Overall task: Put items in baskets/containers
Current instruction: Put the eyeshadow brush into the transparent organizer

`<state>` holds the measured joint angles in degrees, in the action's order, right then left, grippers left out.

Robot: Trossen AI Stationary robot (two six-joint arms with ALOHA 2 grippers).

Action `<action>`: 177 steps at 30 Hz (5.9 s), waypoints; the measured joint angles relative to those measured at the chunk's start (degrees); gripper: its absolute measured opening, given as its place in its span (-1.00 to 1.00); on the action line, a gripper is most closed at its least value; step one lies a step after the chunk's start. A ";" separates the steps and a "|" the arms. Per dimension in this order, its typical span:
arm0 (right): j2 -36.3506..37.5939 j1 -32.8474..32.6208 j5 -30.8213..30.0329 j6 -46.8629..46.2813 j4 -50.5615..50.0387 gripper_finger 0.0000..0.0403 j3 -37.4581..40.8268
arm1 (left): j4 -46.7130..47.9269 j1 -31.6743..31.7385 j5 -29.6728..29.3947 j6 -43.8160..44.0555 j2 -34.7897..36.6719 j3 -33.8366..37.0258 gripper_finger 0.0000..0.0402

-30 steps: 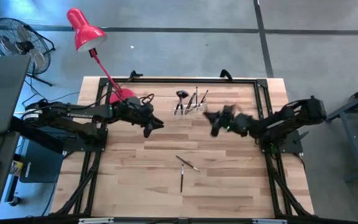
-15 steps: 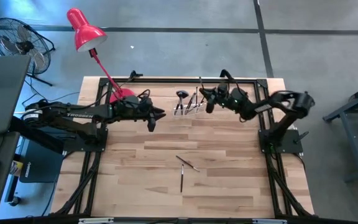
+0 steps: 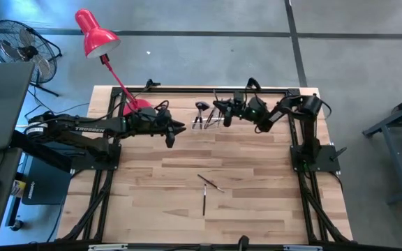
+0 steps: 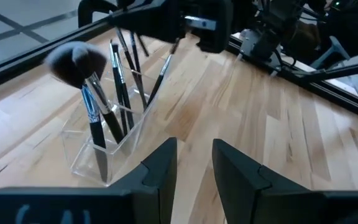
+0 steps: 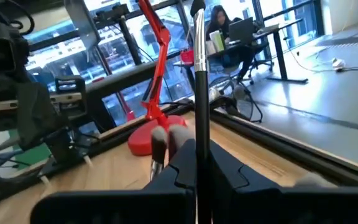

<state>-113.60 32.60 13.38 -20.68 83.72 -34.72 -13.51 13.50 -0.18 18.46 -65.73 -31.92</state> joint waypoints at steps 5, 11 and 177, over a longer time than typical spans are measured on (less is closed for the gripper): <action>0.52 1.38 -0.47 -0.73 5.97 -0.96 2.43 | 0.15 0.00 1.15 0.02 0.00 0.00 -0.50; 0.46 0.67 0.08 -0.51 5.38 -0.94 2.22 | -0.06 0.47 0.74 0.02 0.00 -0.02 -0.50; 19.18 -52.85 -28.75 5.79 -84.11 -0.99 -2.60 | 36.54 -25.20 -3.41 -2.53 -51.55 -46.31 -0.51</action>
<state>-94.42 -20.25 -15.37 -14.90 -0.39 -37.32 23.02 -11.70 -3.58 15.93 -117.28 -78.23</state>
